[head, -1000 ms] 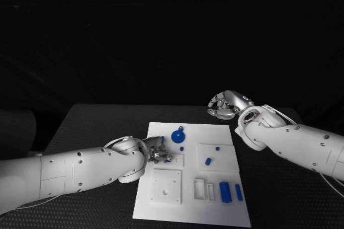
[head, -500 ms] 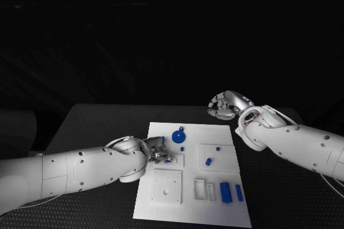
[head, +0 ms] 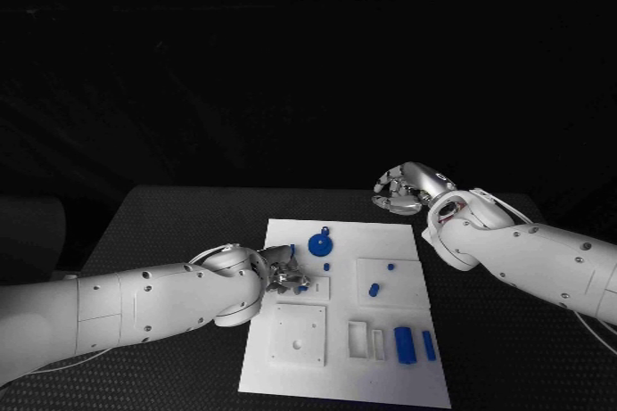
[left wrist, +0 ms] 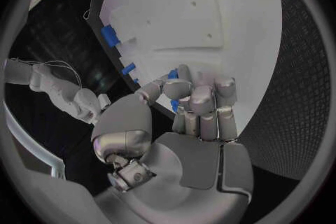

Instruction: Assemble the parts on the task board

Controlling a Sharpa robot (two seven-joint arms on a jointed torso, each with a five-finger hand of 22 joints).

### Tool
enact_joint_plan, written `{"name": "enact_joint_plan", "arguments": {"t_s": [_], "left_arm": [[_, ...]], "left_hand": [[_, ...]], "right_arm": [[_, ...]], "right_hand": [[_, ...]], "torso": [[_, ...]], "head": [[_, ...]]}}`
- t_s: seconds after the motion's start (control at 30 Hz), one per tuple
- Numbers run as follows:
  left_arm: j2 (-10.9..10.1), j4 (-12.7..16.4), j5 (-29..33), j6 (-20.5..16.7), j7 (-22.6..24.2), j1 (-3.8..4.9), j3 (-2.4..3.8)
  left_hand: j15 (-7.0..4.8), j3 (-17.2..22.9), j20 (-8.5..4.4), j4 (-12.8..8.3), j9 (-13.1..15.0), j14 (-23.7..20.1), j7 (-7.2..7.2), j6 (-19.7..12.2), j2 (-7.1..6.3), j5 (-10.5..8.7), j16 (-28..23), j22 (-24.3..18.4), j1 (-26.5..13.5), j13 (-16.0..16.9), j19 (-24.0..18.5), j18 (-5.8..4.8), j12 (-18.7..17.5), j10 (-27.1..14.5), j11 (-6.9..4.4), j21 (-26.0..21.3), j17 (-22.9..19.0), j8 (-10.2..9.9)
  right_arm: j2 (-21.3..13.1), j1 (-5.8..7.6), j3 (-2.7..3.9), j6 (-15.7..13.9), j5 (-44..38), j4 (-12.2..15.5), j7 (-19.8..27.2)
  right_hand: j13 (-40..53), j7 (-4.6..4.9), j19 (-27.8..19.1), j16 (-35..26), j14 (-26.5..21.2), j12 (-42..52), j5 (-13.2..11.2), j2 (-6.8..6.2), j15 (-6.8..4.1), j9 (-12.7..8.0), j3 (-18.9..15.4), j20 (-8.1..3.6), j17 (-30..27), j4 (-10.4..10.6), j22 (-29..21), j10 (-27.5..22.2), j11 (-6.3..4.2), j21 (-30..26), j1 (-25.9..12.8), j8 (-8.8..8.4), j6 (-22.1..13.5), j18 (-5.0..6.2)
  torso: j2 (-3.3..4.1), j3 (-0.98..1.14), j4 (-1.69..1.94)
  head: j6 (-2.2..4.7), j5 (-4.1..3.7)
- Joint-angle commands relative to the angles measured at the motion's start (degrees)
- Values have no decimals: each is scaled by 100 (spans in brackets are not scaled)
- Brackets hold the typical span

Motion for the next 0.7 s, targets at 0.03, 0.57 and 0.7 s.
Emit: {"name": "enact_joint_plan", "arguments": {"t_s": [0.03, 0.57, 0.7], "left_arm": [[31, 13, 48, 156, -11, -22, -12], [30, 4, 57, 106, 4, -22, -11], [34, 2, 58, 62, -5, -22, -11]], "left_hand": [[-37, -3, -653, 37, 4, -20, -433, 812, -103, -41, 24, 73, -20, -8, -23, 17, 37, -171, -131, 3, -9, -20], [-42, -2, -663, 138, -7, -24, -438, 813, -239, -214, 36, 74, -110, -21, -21, 31, 57, -181, -137, 4, -24, -17], [-51, 7, -669, 245, -13, -28, -440, 810, -335, -633, 39, 70, -155, -36, -19, 42, 64, -186, -139, -1, -39, -14]], "right_arm": [[7, -6, 2, 63, -3, -1, 38], [7, -15, 2, 66, -3, -5, 39], [9, -25, 2, 66, -2, -9, 41]], "right_hand": [[-9, 69, -25, -34, -21, 19, 40, -7, -8, 7, -35, -20, 9, 2, 7, -32, 6, -25, -52, -35, 37, 169], [-11, 69, -25, -35, -21, 21, 44, -6, -8, 7, -37, -20, 10, 1, 8, -33, 6, -27, -54, -35, 36, 169], [-12, 69, -25, -35, -21, 22, 44, -6, -8, 8, -37, -20, 11, 1, 9, -34, 6, -27, -55, -35, 37, 170]], "torso": [[0, 0, 1], [0, -1, 0], [0, -1, 1]], "head": [[1, -1], [-4, -8], [-4, -17]]}}
